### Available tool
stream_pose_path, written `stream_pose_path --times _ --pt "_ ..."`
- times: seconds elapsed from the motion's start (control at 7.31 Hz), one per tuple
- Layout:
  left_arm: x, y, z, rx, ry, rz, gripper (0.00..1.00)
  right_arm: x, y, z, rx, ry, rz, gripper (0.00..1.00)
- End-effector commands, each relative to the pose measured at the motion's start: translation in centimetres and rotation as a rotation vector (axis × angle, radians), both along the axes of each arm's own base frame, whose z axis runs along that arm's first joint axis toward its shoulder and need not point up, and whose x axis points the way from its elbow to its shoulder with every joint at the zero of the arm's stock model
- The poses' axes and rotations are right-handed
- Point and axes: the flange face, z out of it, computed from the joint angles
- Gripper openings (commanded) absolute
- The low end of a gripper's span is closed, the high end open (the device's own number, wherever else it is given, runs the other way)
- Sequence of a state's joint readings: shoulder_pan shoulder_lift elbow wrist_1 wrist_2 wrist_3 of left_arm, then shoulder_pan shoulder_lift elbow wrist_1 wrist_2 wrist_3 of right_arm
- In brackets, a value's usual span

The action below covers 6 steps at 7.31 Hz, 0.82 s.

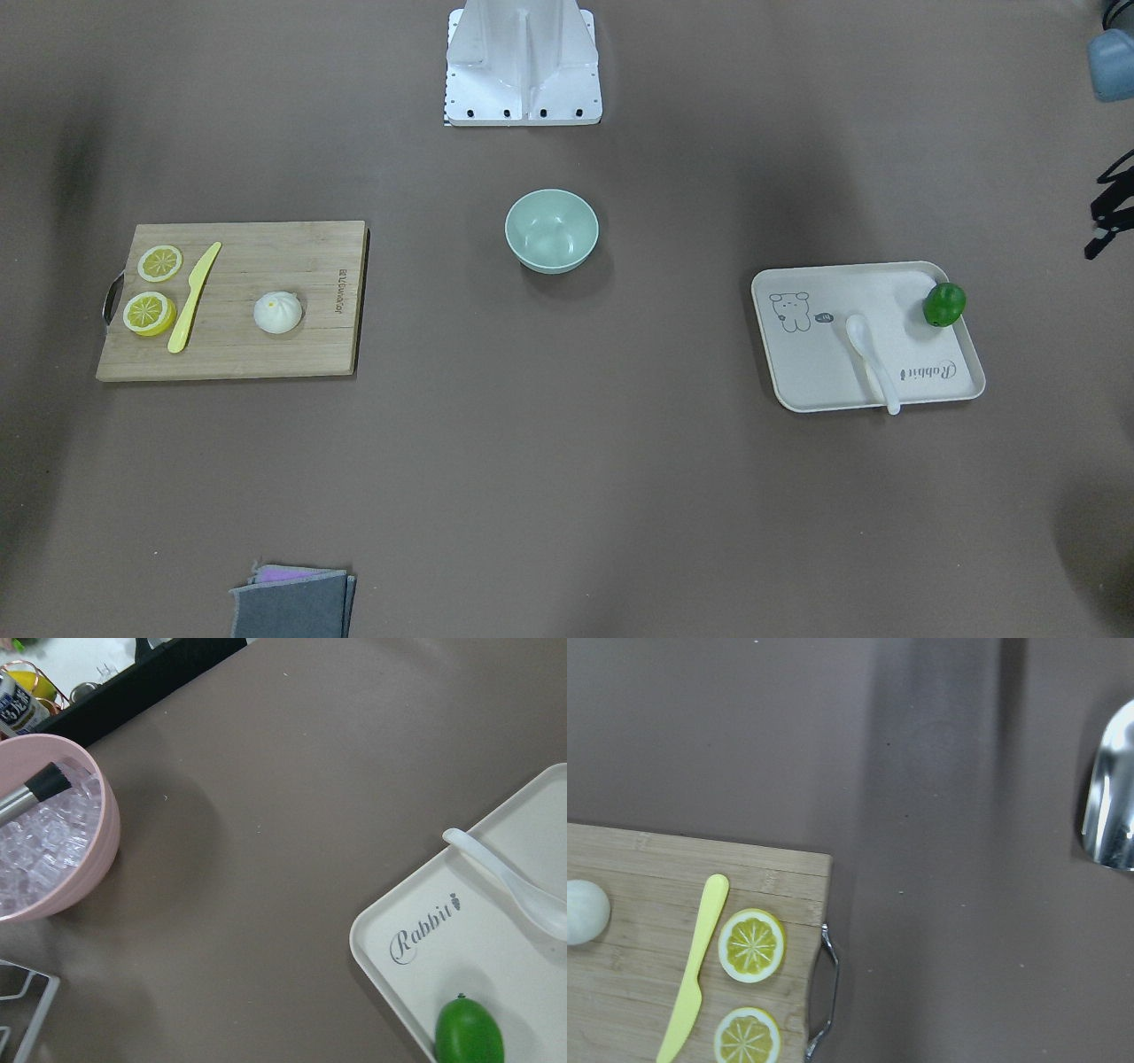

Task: Put spoon and bun in bowl

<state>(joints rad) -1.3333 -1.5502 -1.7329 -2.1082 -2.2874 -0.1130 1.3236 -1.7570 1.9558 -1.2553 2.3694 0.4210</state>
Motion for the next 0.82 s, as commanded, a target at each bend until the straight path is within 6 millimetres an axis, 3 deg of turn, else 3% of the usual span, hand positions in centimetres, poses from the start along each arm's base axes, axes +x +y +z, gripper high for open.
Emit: stream_pose_path --times 0.0,0.41,0.68 --pt "7.5 -2.2 -1.5 -0.162 0.064 -0.038 0.98 -6.5 -0.5 -1.8 -0.048 0.015 0.060 1.00" --pt "18.4 -3.7 -3.3 -0.309 0.098 -0.193 0.98 -13.8 -1.4 -5.0 -0.165 0.012 0.214 0.98" --pt "24.0 -3.6 -1.5 -0.302 0.080 -0.239 0.97 -16.1 -0.9 -5.3 -0.171 0.025 0.223 0.99"
